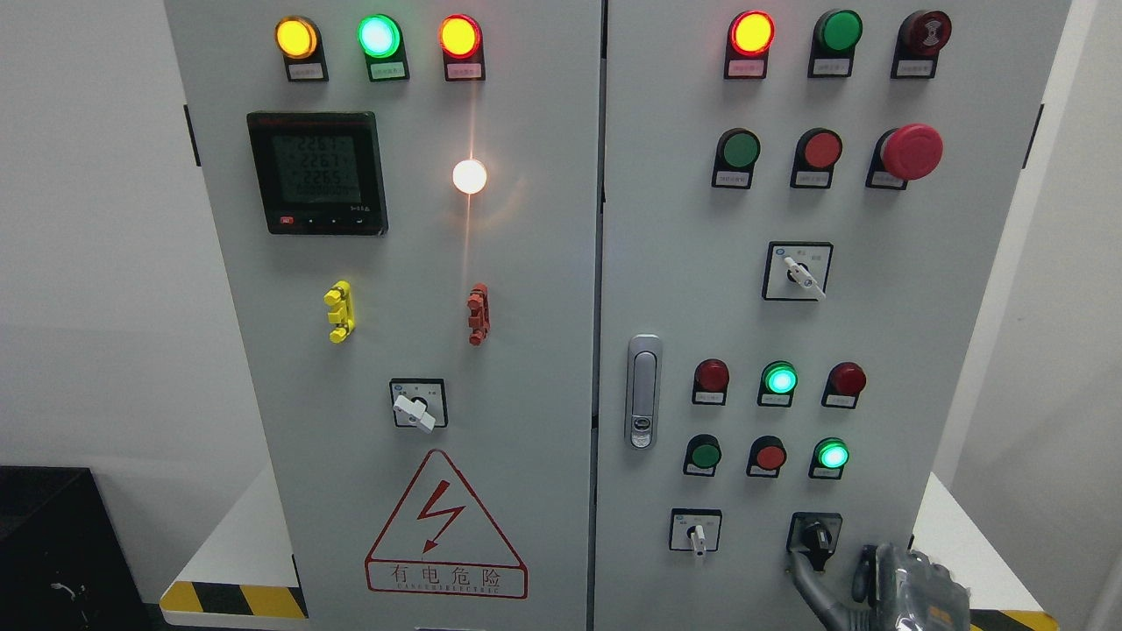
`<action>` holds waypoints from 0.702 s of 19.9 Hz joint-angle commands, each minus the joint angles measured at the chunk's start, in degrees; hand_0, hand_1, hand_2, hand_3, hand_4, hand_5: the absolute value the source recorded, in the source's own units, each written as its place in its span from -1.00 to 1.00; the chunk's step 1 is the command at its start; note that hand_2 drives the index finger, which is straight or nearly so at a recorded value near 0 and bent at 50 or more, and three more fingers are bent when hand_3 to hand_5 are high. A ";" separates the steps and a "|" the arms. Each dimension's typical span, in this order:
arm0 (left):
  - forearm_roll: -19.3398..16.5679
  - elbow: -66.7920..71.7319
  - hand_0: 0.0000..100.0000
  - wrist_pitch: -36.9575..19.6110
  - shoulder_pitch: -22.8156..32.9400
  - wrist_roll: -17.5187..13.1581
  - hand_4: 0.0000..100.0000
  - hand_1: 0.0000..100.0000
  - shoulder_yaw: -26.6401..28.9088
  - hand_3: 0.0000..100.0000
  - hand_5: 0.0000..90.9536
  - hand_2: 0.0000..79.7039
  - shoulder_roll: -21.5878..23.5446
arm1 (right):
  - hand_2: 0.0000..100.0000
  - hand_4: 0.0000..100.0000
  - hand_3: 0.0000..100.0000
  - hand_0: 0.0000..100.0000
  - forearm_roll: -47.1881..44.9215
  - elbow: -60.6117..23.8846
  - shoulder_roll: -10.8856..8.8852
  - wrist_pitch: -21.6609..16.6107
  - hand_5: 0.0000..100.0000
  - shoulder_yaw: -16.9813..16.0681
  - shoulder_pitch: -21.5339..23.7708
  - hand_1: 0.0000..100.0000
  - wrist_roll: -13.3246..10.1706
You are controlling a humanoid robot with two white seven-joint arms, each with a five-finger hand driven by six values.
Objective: Flip black knob to close circuit
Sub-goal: 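Raise the right hand up to the black rotary knob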
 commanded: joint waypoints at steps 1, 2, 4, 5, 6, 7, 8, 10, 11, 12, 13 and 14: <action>-0.06 -1.76 -0.76 0.03 1.32 -0.03 -1.00 0.11 0.00 -1.00 -1.00 -1.00 -0.03 | 0.79 0.78 0.99 -1.00 0.00 -0.03 -0.03 -0.05 0.92 -1.26 -0.08 -0.70 0.01; 0.03 -1.76 -0.76 0.03 1.32 -0.03 -1.00 0.11 0.00 -1.00 -1.00 -1.00 0.06 | 0.79 0.78 0.99 -1.00 0.00 0.05 -0.03 -0.05 0.92 -1.35 -0.08 -0.70 0.01; -0.06 -1.67 -0.76 0.03 1.32 -0.03 -1.00 0.11 0.00 -1.00 -1.00 -1.00 -0.03 | 0.79 0.78 0.99 -1.00 0.00 0.05 -0.03 -0.05 0.92 -1.70 -0.08 -0.70 0.01; -0.06 -1.76 -0.76 0.03 1.32 -0.03 -1.00 0.11 0.00 -1.00 -1.00 -1.00 -0.03 | 0.79 0.79 0.99 -1.00 0.00 0.05 -0.03 -0.05 0.92 -1.79 -0.08 -0.70 0.01; 0.03 -1.76 -0.76 0.03 1.32 -0.03 -1.00 0.11 0.00 -1.00 -1.00 -1.00 -0.03 | 0.79 0.79 0.99 -1.00 0.00 0.05 -0.03 -0.05 0.92 -1.96 -0.08 -0.70 0.01; 0.03 -1.76 -0.76 0.03 1.32 -0.03 -1.00 0.11 0.00 -1.00 -1.00 -1.00 0.06 | 0.79 0.79 0.99 -1.00 0.00 0.05 -0.03 -0.05 0.92 -2.14 -0.17 -0.70 0.01; 0.03 -1.76 -0.76 0.03 1.32 -0.03 -1.00 0.11 0.00 -1.00 -1.00 -1.00 -0.03 | 0.79 0.78 0.99 -1.00 0.00 0.05 -0.03 -0.05 0.92 -2.14 -0.17 -0.70 0.01; 0.03 -1.67 -0.76 0.03 1.32 -0.03 -1.00 0.11 0.00 -1.00 -1.00 -1.00 -0.03 | 0.79 0.78 0.99 -1.00 0.00 0.14 -0.03 -0.05 0.92 -2.14 -0.26 -0.70 0.01; -0.06 -1.76 -0.76 0.03 1.32 -0.03 -1.00 0.11 0.00 -1.00 -1.00 -1.00 -0.03 | 0.79 0.78 0.99 -1.00 -0.09 0.14 -0.03 -0.05 0.92 -2.23 -0.35 -0.70 0.01; 0.03 -1.76 -0.76 0.03 1.32 -0.03 -1.00 0.11 0.00 -1.00 -1.00 -1.00 0.06 | 0.79 0.78 0.99 -1.00 -0.09 0.14 -0.03 -0.05 0.92 -2.23 -0.52 -0.69 0.01; -0.06 -1.76 -0.76 0.03 1.32 -0.03 -1.00 0.11 0.00 -1.00 -1.00 -1.00 -0.03 | 0.78 0.78 0.99 -1.00 -0.09 0.14 -0.03 -0.05 0.92 -2.23 -0.52 -0.69 0.01; -0.06 -1.76 -0.76 0.03 1.32 -0.03 -1.00 0.11 0.00 -1.00 -1.00 -1.00 -0.03 | 0.79 0.78 0.99 -1.00 -0.17 0.14 -0.03 -0.05 0.92 -2.23 -0.61 -0.69 -0.08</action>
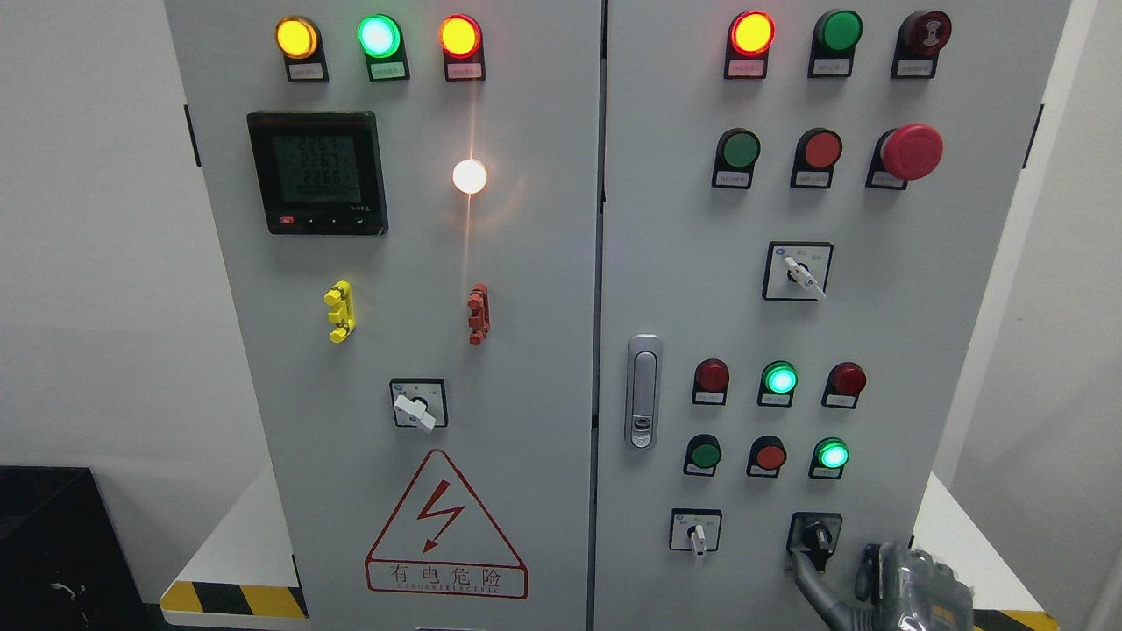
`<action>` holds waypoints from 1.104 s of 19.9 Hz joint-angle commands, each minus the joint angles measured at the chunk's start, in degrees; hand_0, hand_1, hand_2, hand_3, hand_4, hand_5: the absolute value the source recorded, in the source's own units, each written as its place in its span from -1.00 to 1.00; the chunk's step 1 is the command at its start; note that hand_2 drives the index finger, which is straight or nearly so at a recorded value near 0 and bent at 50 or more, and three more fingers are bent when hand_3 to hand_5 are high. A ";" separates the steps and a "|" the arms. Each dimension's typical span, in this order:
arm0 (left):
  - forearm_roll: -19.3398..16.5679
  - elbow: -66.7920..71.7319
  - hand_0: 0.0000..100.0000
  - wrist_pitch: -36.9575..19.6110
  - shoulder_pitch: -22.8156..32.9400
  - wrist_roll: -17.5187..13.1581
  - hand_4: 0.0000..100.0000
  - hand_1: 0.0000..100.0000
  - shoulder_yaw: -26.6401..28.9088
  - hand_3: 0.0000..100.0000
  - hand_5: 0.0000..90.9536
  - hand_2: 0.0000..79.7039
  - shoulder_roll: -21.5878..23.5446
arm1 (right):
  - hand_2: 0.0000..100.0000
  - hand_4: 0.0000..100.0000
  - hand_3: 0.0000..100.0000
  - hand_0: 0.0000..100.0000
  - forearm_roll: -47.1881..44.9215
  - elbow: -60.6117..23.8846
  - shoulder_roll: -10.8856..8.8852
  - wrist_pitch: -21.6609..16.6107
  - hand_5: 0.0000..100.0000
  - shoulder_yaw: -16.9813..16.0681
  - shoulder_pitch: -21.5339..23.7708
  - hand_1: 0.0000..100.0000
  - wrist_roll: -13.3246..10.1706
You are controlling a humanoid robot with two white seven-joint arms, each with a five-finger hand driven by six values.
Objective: Flip black knob to close circuit
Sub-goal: 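Raise the right hand up to the black rotary knob, then grip the black knob with the right hand and twist it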
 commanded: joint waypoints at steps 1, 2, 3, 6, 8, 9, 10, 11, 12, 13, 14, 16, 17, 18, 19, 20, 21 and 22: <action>0.04 -1.76 -0.76 0.04 1.32 -0.03 -1.00 0.11 0.00 -1.00 -1.00 -1.00 -0.03 | 0.78 0.78 0.99 -1.00 -0.12 0.08 -0.01 -0.05 0.92 -2.20 -0.32 -0.69 -0.13; 0.04 -1.76 -0.76 0.04 1.32 -0.03 -1.00 0.11 0.00 -1.00 -1.00 -1.00 0.06 | 0.79 0.78 0.99 -1.00 -0.12 0.08 -0.01 -0.05 0.92 -2.29 -0.41 -0.69 -0.13; -0.05 -1.76 -0.76 0.04 1.32 -0.03 -1.00 0.11 0.00 -1.00 -1.00 -1.00 -0.03 | 0.79 0.78 0.99 -1.00 -0.12 0.08 -0.01 -0.05 0.92 -2.29 -0.41 -0.70 -0.13; -0.05 -1.76 -0.76 0.04 1.32 -0.03 -1.00 0.11 0.00 -1.00 -1.00 -1.00 -0.03 | 0.78 0.79 0.99 -1.00 -0.12 -0.01 -0.01 -0.05 0.92 -2.29 -0.49 -0.70 -0.13; 0.04 -1.76 -0.76 0.04 1.32 -0.03 -1.00 0.11 0.00 -1.00 -1.00 -1.00 0.06 | 0.78 0.79 0.99 -1.00 -0.12 -0.01 -0.01 -0.05 0.92 -2.29 -0.58 -0.69 -0.13; 0.04 -1.67 -0.76 0.04 1.32 -0.03 -1.00 0.11 0.00 -1.00 -1.00 -1.00 0.06 | 0.78 0.79 0.99 -1.00 -0.12 -0.01 -0.01 -0.05 0.92 -2.29 -0.58 -0.69 -0.13; -0.05 -1.76 -0.76 0.04 1.32 -0.03 -1.00 0.11 0.00 -1.00 -1.00 -1.00 -0.03 | 0.78 0.79 0.99 -1.00 -0.12 -0.01 -0.01 -0.05 0.92 -2.29 -0.58 -0.69 -0.13; 0.04 -1.76 -0.76 0.04 1.32 -0.03 -1.00 0.11 0.00 -1.00 -1.00 -1.00 0.06 | 0.79 0.79 0.99 -1.00 -0.12 -0.01 -0.01 -0.05 0.92 -2.38 -0.58 -0.69 -0.13; 0.04 -1.76 -0.76 0.04 1.32 -0.03 -1.00 0.11 0.00 -1.00 -1.00 -1.00 0.06 | 0.79 0.79 0.99 -1.00 -0.12 -0.01 -0.01 -0.05 0.92 -2.38 -0.58 -0.69 -0.13; -0.05 -1.76 -0.76 0.04 1.32 -0.03 -1.00 0.11 0.00 -1.00 -1.00 -1.00 0.06 | 0.79 0.79 0.99 -1.00 -0.12 -0.01 -0.01 -0.05 0.92 -2.38 -0.58 -0.69 -0.13; 0.04 -1.76 -0.76 0.04 1.32 -0.03 -1.00 0.11 0.00 -1.00 -1.00 -1.00 -0.03 | 0.78 0.79 0.99 -1.00 -0.12 -0.01 -0.01 -0.05 0.92 -2.47 -0.58 -0.69 -0.13; 0.04 -1.76 -0.76 0.04 1.32 -0.03 -1.00 0.11 0.00 -1.00 -1.00 -1.00 -0.03 | 0.79 0.79 0.99 -1.00 -0.21 -0.10 -0.01 -0.05 0.92 -2.91 -0.50 -0.69 -0.13; 0.04 -1.67 -0.76 0.04 1.32 -0.03 -1.00 0.11 0.00 -1.00 -1.00 -1.00 -0.03 | 0.78 0.79 0.99 -1.00 -0.21 -0.10 -0.01 -0.14 0.92 -2.91 -0.49 -0.70 -0.04; 0.04 -1.76 -0.76 0.04 1.32 -0.03 -1.00 0.11 0.00 -1.00 -1.00 -1.00 0.06 | 0.78 0.79 0.99 -1.00 -0.21 -0.10 -0.01 -0.14 0.92 -2.91 -0.49 -0.70 -0.04; -0.05 -1.76 -0.76 0.04 1.32 -0.03 -1.00 0.11 0.00 -1.00 -1.00 -1.00 -0.03 | 0.79 0.79 0.99 -1.00 -0.21 -0.10 -0.01 -0.14 0.92 -2.91 -0.49 -0.70 -0.04; 0.04 -1.76 -0.76 0.04 1.32 -0.03 -1.00 0.11 0.00 -1.00 -1.00 -1.00 0.06 | 0.78 0.79 0.99 -1.00 -0.21 -0.10 -0.01 -0.22 0.92 -2.99 -0.49 -0.70 -0.12; 0.04 -1.67 -0.76 0.04 1.32 -0.03 -1.00 0.11 0.00 -1.00 -1.00 -1.00 -0.03 | 0.78 0.79 0.99 -1.00 -0.21 -0.10 -0.01 -0.22 0.92 -3.00 -0.49 -0.70 -0.13; 0.04 -1.76 -0.76 0.04 1.32 -0.03 -1.00 0.11 0.00 -1.00 -1.00 -1.00 -0.03 | 0.79 0.79 0.99 -1.00 -0.21 -0.10 -0.01 -0.22 0.92 -3.08 -0.49 -0.69 -0.13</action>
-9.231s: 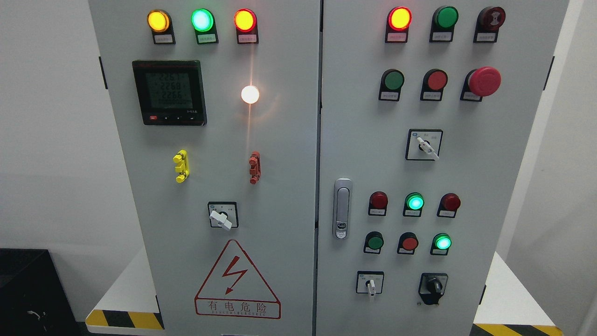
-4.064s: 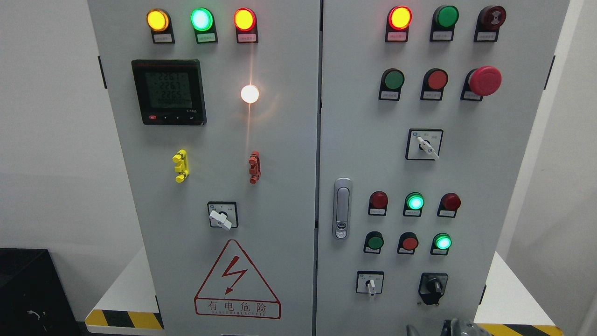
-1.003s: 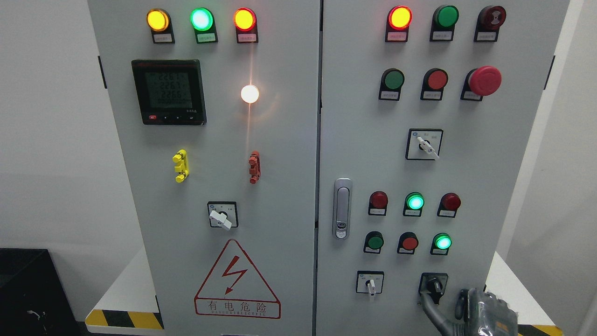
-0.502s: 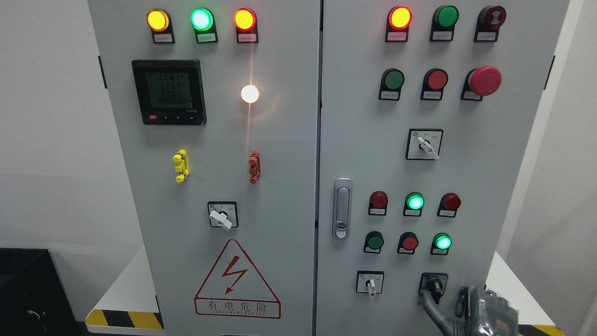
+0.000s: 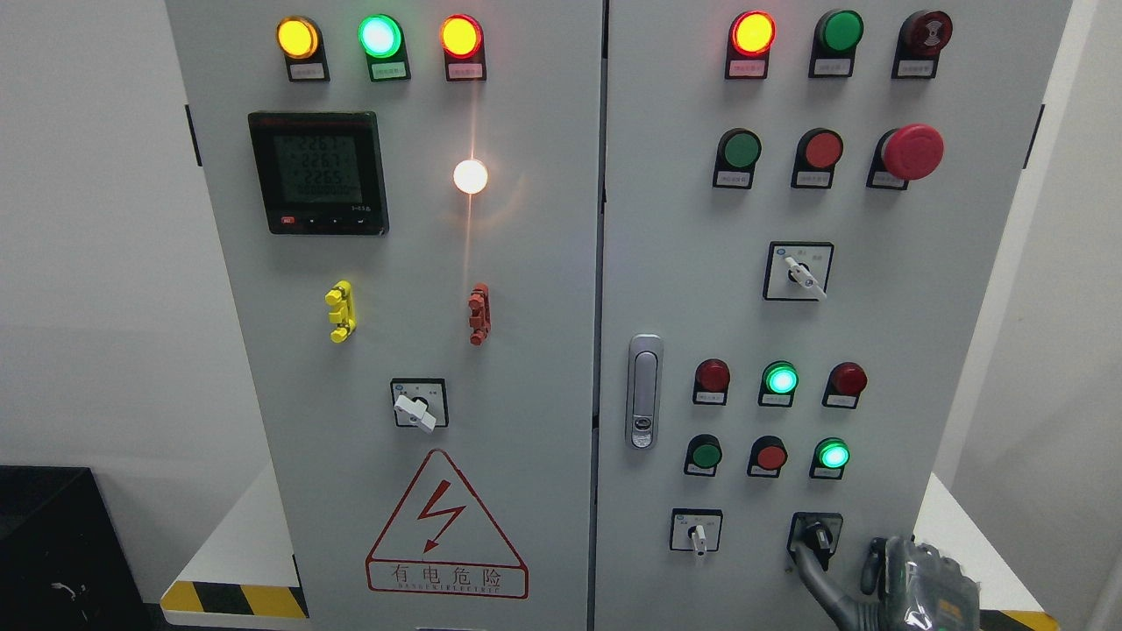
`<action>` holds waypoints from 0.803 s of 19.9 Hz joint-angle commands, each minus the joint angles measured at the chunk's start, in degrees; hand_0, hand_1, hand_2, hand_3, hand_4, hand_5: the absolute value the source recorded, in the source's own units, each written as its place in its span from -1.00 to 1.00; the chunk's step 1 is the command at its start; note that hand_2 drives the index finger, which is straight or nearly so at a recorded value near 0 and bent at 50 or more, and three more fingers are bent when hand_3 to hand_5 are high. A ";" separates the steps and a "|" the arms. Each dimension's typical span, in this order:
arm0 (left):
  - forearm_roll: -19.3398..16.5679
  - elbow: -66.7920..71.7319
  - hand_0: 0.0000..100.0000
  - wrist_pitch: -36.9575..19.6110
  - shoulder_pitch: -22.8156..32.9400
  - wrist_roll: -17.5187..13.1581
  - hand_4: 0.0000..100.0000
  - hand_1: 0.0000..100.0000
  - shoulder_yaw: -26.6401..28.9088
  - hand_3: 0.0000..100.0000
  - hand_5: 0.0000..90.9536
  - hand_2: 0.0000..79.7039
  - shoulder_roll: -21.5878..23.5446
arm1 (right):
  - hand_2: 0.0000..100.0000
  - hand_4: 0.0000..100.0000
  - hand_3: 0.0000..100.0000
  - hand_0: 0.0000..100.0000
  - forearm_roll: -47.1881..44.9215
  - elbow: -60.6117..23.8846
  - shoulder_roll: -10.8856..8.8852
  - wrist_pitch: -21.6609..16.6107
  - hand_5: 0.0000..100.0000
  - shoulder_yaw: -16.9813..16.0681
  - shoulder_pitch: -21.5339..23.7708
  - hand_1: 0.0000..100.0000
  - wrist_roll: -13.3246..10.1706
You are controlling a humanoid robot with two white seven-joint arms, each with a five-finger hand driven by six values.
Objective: Flip black knob to close circuit
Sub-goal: 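Grip the black knob with the right hand and twist it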
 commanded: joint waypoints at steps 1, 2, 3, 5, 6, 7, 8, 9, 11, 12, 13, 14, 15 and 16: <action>0.02 -1.67 -0.76 0.03 1.32 -0.03 -1.00 0.11 0.00 -1.00 -1.00 -1.00 0.06 | 0.79 0.79 0.99 -1.00 -0.02 -0.07 -0.01 0.12 0.92 -1.91 0.03 -0.70 -0.06; 0.02 -1.76 -0.76 0.03 1.32 -0.03 -1.00 0.11 0.00 -1.00 -1.00 -1.00 -0.03 | 0.78 0.79 0.99 -1.00 -0.02 -0.07 -0.01 0.12 0.92 -1.91 0.03 -0.70 -0.06; 0.02 -1.76 -0.76 0.03 1.32 -0.03 -1.00 0.11 0.00 -1.00 -1.00 -1.00 -0.03 | 0.79 0.79 0.99 -1.00 -0.02 -0.07 -0.01 0.12 0.92 -1.91 0.03 -0.70 -0.06; 0.02 -1.76 -0.76 0.03 1.32 -0.03 -1.00 0.11 0.00 -1.00 -1.00 -1.00 0.06 | 0.78 0.79 0.99 -1.00 -0.11 -0.07 -0.01 0.12 0.92 -1.91 0.03 -0.70 0.03; 0.02 -1.76 -0.76 0.03 1.32 -0.03 -1.00 0.11 0.00 -1.00 -1.00 -1.00 -0.03 | 0.79 0.79 0.99 -1.00 -0.20 -0.07 -0.01 0.12 0.92 -1.91 0.03 -0.70 -0.06; 0.02 -1.76 -0.76 0.03 1.32 -0.03 -1.00 0.11 0.00 -1.00 -1.00 -1.00 -0.03 | 0.79 0.79 0.99 -1.00 -0.28 -0.07 -0.01 0.12 0.92 -1.91 0.03 -0.69 -0.06; -0.06 -1.76 -0.76 0.03 1.32 -0.03 -1.00 0.11 0.00 -1.00 -1.00 -1.00 -0.03 | 0.79 0.79 0.99 -1.00 -0.28 -0.07 -0.01 0.12 0.92 -1.91 0.03 -0.69 -0.06; 0.02 -1.76 -0.76 0.03 1.32 -0.03 -1.00 0.11 0.00 -1.00 -1.00 -1.00 -0.03 | 0.78 0.79 0.99 -1.00 -0.28 -0.07 -0.01 0.12 0.92 -1.91 0.03 -0.69 -0.06; 0.02 -1.76 -0.76 0.03 1.32 -0.03 -1.00 0.11 0.00 -1.00 -1.00 -1.00 -0.03 | 0.79 0.79 0.99 -1.00 -0.37 -0.07 -0.01 0.12 0.92 -1.91 0.03 -0.69 -0.06; -0.06 -1.76 -0.76 0.03 1.32 -0.03 -1.00 0.11 0.00 -1.00 -1.00 -1.00 0.06 | 0.79 0.79 0.99 -1.00 -0.37 -0.07 -0.01 0.12 0.92 -1.91 -0.06 -0.69 -0.06; 0.02 -1.76 -0.76 0.03 1.32 -0.03 -1.00 0.11 0.00 -1.00 -1.00 -1.00 0.06 | 0.79 0.79 0.99 -1.00 -0.37 -0.07 -0.01 0.12 0.92 -2.00 -0.06 -0.69 -0.06; 0.02 -1.76 -0.76 0.03 1.32 -0.03 -1.00 0.11 0.00 -1.00 -1.00 -1.00 -0.03 | 0.79 0.79 0.99 -1.00 -0.37 -0.16 -0.01 0.12 0.92 -2.00 -0.06 -0.69 -0.06; -0.06 -1.76 -0.76 0.03 1.32 -0.03 -1.00 0.11 0.00 -1.00 -1.00 -1.00 -0.03 | 0.79 0.79 0.99 -1.00 -0.37 -0.16 -0.01 0.12 0.92 -2.00 -0.06 -0.69 -0.06; -0.06 -1.76 -0.76 0.03 1.32 -0.03 -1.00 0.11 0.00 -1.00 -1.00 -1.00 -0.03 | 0.79 0.79 0.99 -1.00 -0.46 -0.16 -0.01 0.12 0.92 -2.17 -0.06 -0.70 -0.06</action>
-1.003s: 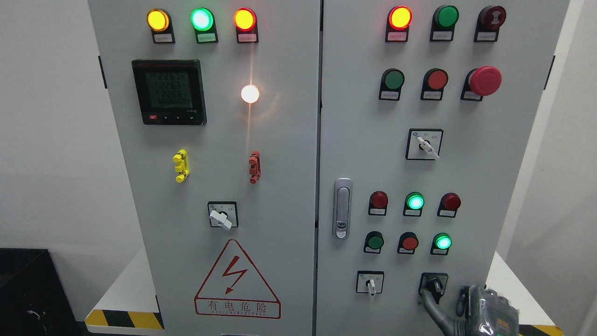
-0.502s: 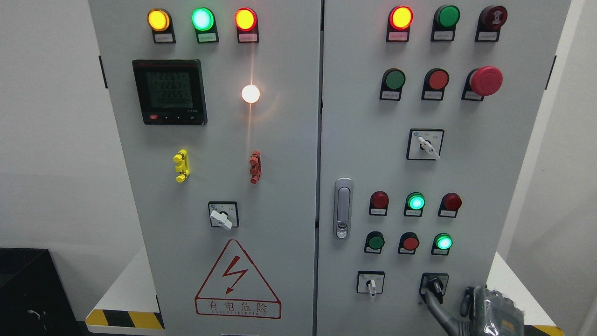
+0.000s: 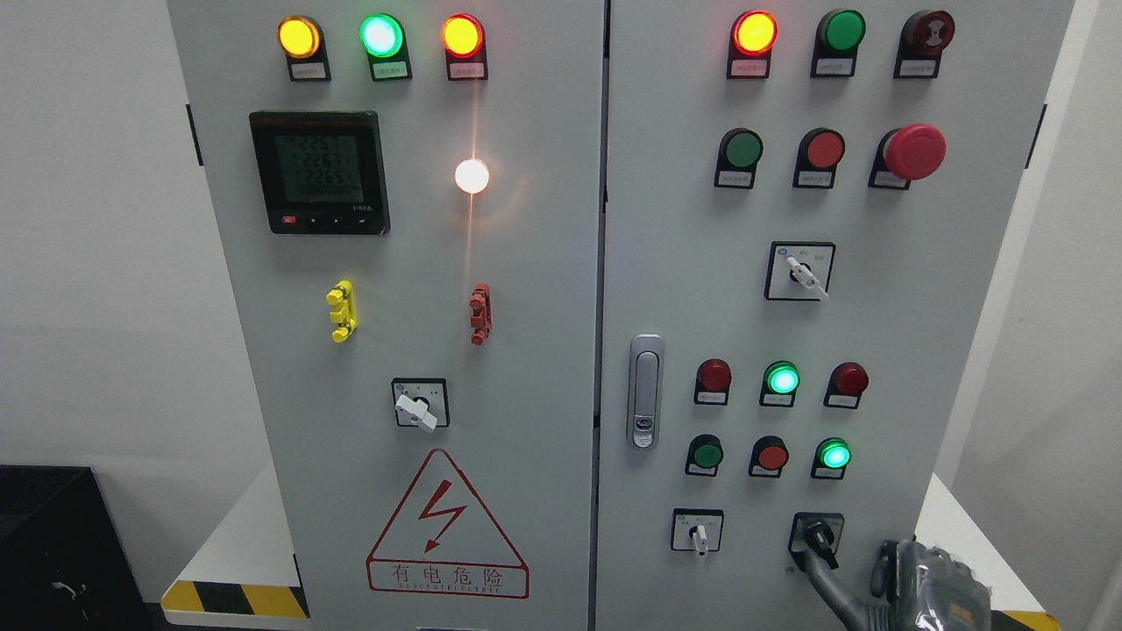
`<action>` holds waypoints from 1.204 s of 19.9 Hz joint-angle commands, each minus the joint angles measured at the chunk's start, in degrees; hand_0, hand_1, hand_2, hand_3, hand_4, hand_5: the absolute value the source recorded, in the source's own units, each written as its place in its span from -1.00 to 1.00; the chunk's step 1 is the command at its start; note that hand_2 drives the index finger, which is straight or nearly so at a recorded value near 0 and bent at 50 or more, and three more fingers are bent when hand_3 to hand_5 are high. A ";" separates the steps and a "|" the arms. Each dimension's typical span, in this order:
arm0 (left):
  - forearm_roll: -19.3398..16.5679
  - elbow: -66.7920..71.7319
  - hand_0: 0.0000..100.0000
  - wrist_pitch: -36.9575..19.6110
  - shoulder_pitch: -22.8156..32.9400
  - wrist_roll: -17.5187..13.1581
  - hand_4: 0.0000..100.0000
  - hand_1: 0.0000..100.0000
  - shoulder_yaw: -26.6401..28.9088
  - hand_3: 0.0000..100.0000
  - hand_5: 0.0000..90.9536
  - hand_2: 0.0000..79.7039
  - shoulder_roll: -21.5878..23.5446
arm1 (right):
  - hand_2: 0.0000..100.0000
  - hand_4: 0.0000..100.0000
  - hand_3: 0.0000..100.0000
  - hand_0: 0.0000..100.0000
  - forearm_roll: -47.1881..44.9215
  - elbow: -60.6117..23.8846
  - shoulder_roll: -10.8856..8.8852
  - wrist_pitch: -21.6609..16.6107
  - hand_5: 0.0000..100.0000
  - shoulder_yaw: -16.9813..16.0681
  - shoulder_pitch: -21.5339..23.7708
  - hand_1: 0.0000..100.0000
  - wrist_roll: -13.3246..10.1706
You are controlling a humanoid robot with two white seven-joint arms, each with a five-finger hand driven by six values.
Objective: Flip black knob to close circuit
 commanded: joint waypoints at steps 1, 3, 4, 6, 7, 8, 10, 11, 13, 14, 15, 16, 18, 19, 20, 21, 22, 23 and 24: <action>0.03 -1.76 -0.76 0.04 1.32 -0.03 -1.00 0.11 0.00 -1.00 -1.00 -1.00 -0.03 | 0.79 0.79 0.99 -1.00 -0.15 -0.21 -0.02 0.10 0.92 -1.18 0.01 -0.70 -0.06; 0.03 -1.67 -0.76 0.04 1.32 -0.03 -1.00 0.11 0.00 -1.00 -1.00 -1.00 0.06 | 0.79 0.78 0.99 -1.00 -0.15 -0.21 -0.02 0.10 0.92 -1.28 -0.08 -0.70 -0.06; -0.05 -1.76 -0.76 0.04 1.32 -0.03 -1.00 0.11 0.00 -1.00 -1.00 -1.00 -0.03 | 0.79 0.78 0.99 -1.00 -0.15 -0.21 -0.02 0.10 0.92 -1.28 -0.08 -0.70 -0.06; 0.03 -1.76 -0.76 0.04 1.32 -0.03 -1.00 0.11 0.00 -1.00 -1.00 -1.00 -0.03 | 0.79 0.78 0.99 -1.00 -0.23 -0.12 -0.02 0.10 0.92 -1.28 -0.08 -0.70 -0.06; 0.03 -1.67 -0.76 0.04 1.32 -0.03 -1.00 0.11 0.00 -1.00 -1.00 -1.00 -0.03 | 0.79 0.78 0.99 -1.00 -0.23 -0.21 -0.02 0.10 0.92 -1.28 -0.08 -0.70 -0.06; 0.03 -1.76 -0.76 0.04 1.32 -0.03 -1.00 0.11 0.00 -1.00 -1.00 -1.00 -0.03 | 0.79 0.78 0.99 -1.00 -0.23 -0.21 -0.02 0.10 0.92 -1.28 -0.08 -0.70 -0.06; -0.05 -1.76 -0.76 0.04 1.32 -0.03 -1.00 0.11 0.00 -1.00 -1.00 -1.00 -0.03 | 0.79 0.78 0.99 -1.00 -0.23 -0.29 -0.02 0.10 0.92 -1.28 -0.08 -0.70 -0.06; 0.03 -1.76 -0.76 0.04 1.23 -0.03 -1.00 0.11 0.00 -1.00 -1.00 -1.00 -0.03 | 0.79 0.78 0.99 -1.00 -0.32 -0.29 -0.02 0.10 0.92 -1.28 -0.08 -0.70 -0.06; 0.03 -1.76 -0.76 0.04 1.32 -0.03 -1.00 0.11 0.00 -1.00 -1.00 -1.00 0.06 | 0.79 0.78 0.99 -1.00 -0.41 -0.29 -0.02 0.10 0.92 -1.28 -0.16 -0.70 -0.06; 0.03 -1.76 -0.76 0.04 1.32 -0.03 -1.00 0.11 0.00 -1.00 -1.00 -1.00 -0.03 | 0.79 0.78 0.99 -1.00 -0.41 -0.38 -0.02 0.01 0.92 -1.28 -0.16 -0.70 -0.06; -0.05 -1.76 -0.76 0.04 1.32 -0.03 -1.00 0.11 0.00 -1.00 -1.00 -1.00 -0.03 | 0.79 0.78 0.99 -1.00 -0.50 -0.38 -0.02 0.01 0.92 -1.28 -0.16 -0.70 -0.06; 0.03 -1.76 -0.76 0.04 1.32 -0.03 -1.00 0.11 0.00 -1.00 -1.00 -1.00 0.06 | 0.79 0.78 0.99 -1.00 -0.50 -0.47 -0.02 0.01 0.92 -1.28 -0.16 -0.70 -0.06; -0.05 -1.76 -0.76 0.04 1.32 -0.03 -1.00 0.11 0.00 -1.00 -1.00 -1.00 -0.03 | 0.79 0.78 0.99 -1.00 -0.67 -0.47 -0.02 0.01 0.92 -1.28 -0.16 -0.70 -0.06; 0.03 -1.67 -0.76 0.04 1.32 -0.03 -1.00 0.11 0.00 -1.00 -1.00 -1.00 -0.03 | 0.79 0.78 0.99 -1.00 -0.67 -0.47 -0.02 0.01 0.92 -1.28 -0.16 -0.70 -0.06; 0.03 -1.76 -0.76 0.04 1.32 -0.03 -1.00 0.11 0.00 -1.00 -1.00 -1.00 -0.03 | 0.79 0.78 0.99 -1.00 -0.67 -0.47 -0.02 0.01 0.92 -1.28 -0.16 -0.70 -0.06; -0.05 -1.76 -0.76 0.04 1.32 -0.03 -1.00 0.11 0.00 -1.00 -1.00 -1.00 -0.03 | 0.79 0.78 0.99 -1.00 -0.67 -0.47 -0.02 -0.07 0.92 -1.28 -0.16 -0.70 -0.06; -0.05 -1.76 -0.76 0.04 1.32 -0.03 -1.00 0.11 0.00 -1.00 -1.00 -1.00 -0.03 | 0.79 0.78 0.99 -1.00 -0.67 -0.47 -0.02 -0.16 0.92 -1.28 -0.16 -0.70 -0.06; -0.05 -1.76 -0.76 0.04 1.32 -0.03 -1.00 0.11 0.00 -1.00 -1.00 -1.00 -0.03 | 0.79 0.78 0.99 -1.00 -0.67 -0.47 -0.02 -0.16 0.92 -1.28 -0.16 -0.70 -0.15; 0.03 -1.76 -0.76 0.04 1.32 -0.03 -1.00 0.11 0.00 -1.00 -1.00 -1.00 -0.03 | 0.79 0.78 0.99 -1.00 -0.67 -0.38 -0.02 -0.25 0.92 -1.28 -0.16 -0.70 -0.15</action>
